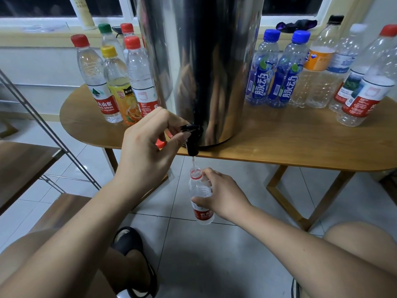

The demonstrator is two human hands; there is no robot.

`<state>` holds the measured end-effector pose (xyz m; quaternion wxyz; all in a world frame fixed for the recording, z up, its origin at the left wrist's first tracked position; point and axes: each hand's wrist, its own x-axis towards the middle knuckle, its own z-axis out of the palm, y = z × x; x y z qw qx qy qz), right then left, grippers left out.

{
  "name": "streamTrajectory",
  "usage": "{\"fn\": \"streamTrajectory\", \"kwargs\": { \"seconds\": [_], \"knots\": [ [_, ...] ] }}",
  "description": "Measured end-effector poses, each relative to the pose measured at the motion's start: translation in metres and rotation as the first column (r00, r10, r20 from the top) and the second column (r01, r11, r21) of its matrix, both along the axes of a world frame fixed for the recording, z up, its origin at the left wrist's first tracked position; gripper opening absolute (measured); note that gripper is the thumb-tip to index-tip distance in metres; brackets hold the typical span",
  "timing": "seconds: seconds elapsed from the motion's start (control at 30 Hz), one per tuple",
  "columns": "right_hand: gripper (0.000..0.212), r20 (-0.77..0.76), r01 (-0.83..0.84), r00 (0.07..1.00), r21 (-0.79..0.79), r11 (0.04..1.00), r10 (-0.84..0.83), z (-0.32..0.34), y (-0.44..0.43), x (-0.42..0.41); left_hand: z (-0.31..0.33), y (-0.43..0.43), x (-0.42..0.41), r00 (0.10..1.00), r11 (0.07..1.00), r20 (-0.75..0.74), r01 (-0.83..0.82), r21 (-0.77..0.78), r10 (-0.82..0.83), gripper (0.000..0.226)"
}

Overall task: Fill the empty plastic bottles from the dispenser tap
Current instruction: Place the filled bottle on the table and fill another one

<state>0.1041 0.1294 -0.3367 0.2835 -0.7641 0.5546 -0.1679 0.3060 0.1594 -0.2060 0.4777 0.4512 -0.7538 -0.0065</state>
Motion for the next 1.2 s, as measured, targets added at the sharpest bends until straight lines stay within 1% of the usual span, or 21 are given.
{"fn": "streamTrajectory", "kwargs": {
  "seconds": [0.4,0.6,1.13,1.2],
  "knots": [
    [0.071,0.017,-0.004,1.0,-0.003,1.0,0.004,-0.002,-0.0002,0.0001,0.0013,0.0013,-0.0004,1.0,1.0,-0.006,-0.006,0.023,0.007,0.011],
    [0.074,0.017,0.0,1.0,-0.007,1.0,0.0,-0.001,-0.0003,0.0001,0.0012,0.0014,-0.0008,1.0,1.0,-0.008,-0.002,0.022,0.003,0.012],
    [0.073,0.016,-0.004,1.0,-0.005,1.0,0.004,-0.0002,-0.0005,0.0,0.0009,0.0014,-0.001,1.0,1.0,-0.02,0.008,0.03,-0.008,0.012],
    [0.073,0.012,-0.007,1.0,-0.011,1.0,0.007,-0.0004,-0.0006,-0.0001,0.0017,0.0021,-0.0016,0.999,0.999,-0.03,0.012,0.031,-0.011,0.015]
  ]
}}
